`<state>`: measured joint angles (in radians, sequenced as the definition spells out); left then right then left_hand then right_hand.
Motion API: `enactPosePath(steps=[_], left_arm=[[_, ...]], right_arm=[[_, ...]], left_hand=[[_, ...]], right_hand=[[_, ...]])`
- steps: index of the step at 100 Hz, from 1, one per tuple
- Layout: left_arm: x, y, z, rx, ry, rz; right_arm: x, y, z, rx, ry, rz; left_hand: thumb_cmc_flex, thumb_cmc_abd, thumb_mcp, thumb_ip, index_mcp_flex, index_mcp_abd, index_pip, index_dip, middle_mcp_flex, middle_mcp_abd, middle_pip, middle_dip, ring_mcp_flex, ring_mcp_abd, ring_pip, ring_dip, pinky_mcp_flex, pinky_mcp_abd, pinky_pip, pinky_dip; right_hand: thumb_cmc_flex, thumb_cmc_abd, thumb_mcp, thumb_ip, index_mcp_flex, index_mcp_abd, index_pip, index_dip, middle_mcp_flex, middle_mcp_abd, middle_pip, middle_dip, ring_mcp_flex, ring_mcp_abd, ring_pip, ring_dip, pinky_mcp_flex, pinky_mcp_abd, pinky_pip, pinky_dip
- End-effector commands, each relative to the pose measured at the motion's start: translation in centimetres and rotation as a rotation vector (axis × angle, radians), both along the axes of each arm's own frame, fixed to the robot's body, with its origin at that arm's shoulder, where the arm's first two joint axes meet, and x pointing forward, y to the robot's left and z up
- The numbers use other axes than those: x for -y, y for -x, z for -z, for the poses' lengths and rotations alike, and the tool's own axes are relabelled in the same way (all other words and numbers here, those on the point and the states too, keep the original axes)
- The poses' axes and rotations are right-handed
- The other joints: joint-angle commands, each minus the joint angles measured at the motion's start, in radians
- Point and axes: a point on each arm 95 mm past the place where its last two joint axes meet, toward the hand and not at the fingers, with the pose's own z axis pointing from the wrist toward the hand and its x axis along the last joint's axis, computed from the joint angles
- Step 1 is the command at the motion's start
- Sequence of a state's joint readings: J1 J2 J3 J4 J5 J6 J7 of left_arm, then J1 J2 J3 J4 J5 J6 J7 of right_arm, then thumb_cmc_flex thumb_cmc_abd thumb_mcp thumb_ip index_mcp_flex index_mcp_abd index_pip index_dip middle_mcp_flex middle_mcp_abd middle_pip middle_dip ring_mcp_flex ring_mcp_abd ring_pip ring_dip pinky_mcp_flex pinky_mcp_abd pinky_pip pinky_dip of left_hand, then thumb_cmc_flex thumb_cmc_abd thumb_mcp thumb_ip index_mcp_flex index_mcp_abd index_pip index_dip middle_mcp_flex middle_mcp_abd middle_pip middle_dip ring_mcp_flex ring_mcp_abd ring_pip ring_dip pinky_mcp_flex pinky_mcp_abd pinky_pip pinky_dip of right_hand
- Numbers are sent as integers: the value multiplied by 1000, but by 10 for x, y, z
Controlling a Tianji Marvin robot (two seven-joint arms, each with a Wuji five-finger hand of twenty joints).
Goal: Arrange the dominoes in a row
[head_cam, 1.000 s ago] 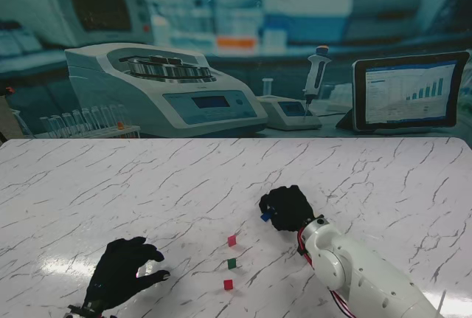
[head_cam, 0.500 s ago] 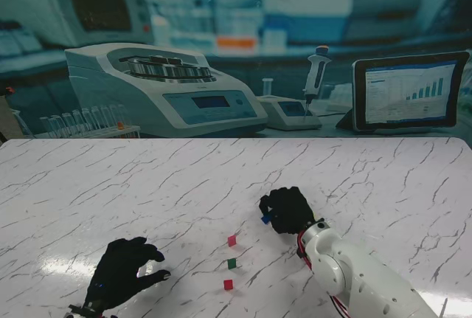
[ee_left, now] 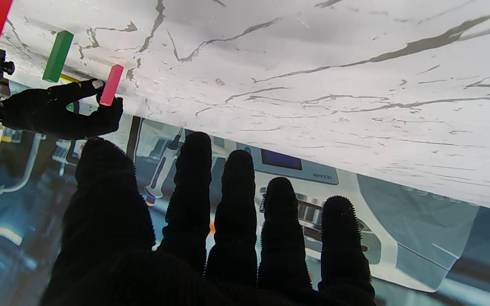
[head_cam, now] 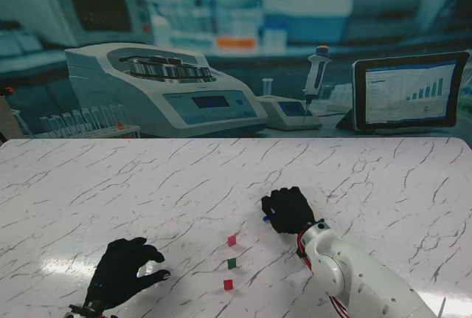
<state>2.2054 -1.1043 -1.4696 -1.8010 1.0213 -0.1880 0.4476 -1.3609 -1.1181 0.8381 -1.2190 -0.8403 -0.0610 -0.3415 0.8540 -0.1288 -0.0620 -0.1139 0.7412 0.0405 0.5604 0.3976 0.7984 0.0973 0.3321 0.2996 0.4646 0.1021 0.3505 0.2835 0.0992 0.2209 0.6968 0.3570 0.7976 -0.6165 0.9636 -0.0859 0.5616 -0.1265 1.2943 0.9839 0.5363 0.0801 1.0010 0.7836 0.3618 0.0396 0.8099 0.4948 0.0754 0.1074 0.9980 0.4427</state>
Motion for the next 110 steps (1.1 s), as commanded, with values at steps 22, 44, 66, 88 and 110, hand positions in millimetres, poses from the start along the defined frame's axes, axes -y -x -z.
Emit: enactPosePath(steps=[22, 44, 66, 88, 110], left_arm=[[3, 3, 3, -19, 16, 17], [3, 3, 3, -19, 16, 14], [2, 3, 3, -23, 15, 11], [2, 3, 3, -26, 17, 9], [0, 3, 3, -34, 26, -3]], right_arm=[[-5, 5, 4, 3, -10, -4], [-6, 7, 2, 14, -13, -12], [-6, 8, -2, 21, -14, -18], [-4, 9, -5, 26, -22, -18], [1, 11, -16, 32, -45, -11]], left_hand=[[14, 26, -14, -8, 10, -27, 11, 10, 15, -19, 15, 15, 13, -28, 16, 15, -2, -16, 32, 18], [14, 24, -14, -7, 9, -28, 10, 9, 14, -20, 14, 15, 12, -30, 16, 15, -2, -17, 32, 18], [14, 22, -14, -7, 9, -27, 12, 8, 14, -20, 15, 14, 13, -29, 16, 14, -1, -19, 32, 18], [14, 19, -14, -7, 9, -27, 13, 8, 15, -20, 15, 14, 12, -29, 16, 14, -1, -18, 32, 18], [16, 10, -14, -6, 9, -28, 14, 8, 14, -20, 15, 14, 11, -28, 16, 14, -3, -18, 30, 17]], right_hand=[[21, -7, 4, -28, 1, -16, -27, -22, 19, 16, -34, -17, 1, 14, 8, 17, -8, 82, 17, -13], [20, -2, -3, -25, -9, -16, -50, -33, -3, 28, -69, -41, -19, 21, -11, 11, -21, 83, 12, -16], [19, 1, -7, -24, -18, -10, -67, -40, -22, 38, -89, -54, -39, 27, -27, 4, -31, 83, 7, -18], [12, 2, -13, -23, -29, -7, -81, -44, -45, 50, -105, -64, -55, 37, -40, -1, -40, 85, 2, -20], [-21, 13, -16, -14, -128, 66, -272, -157, -61, 80, -231, -170, -74, 56, -93, -22, -46, 87, -10, -22]])
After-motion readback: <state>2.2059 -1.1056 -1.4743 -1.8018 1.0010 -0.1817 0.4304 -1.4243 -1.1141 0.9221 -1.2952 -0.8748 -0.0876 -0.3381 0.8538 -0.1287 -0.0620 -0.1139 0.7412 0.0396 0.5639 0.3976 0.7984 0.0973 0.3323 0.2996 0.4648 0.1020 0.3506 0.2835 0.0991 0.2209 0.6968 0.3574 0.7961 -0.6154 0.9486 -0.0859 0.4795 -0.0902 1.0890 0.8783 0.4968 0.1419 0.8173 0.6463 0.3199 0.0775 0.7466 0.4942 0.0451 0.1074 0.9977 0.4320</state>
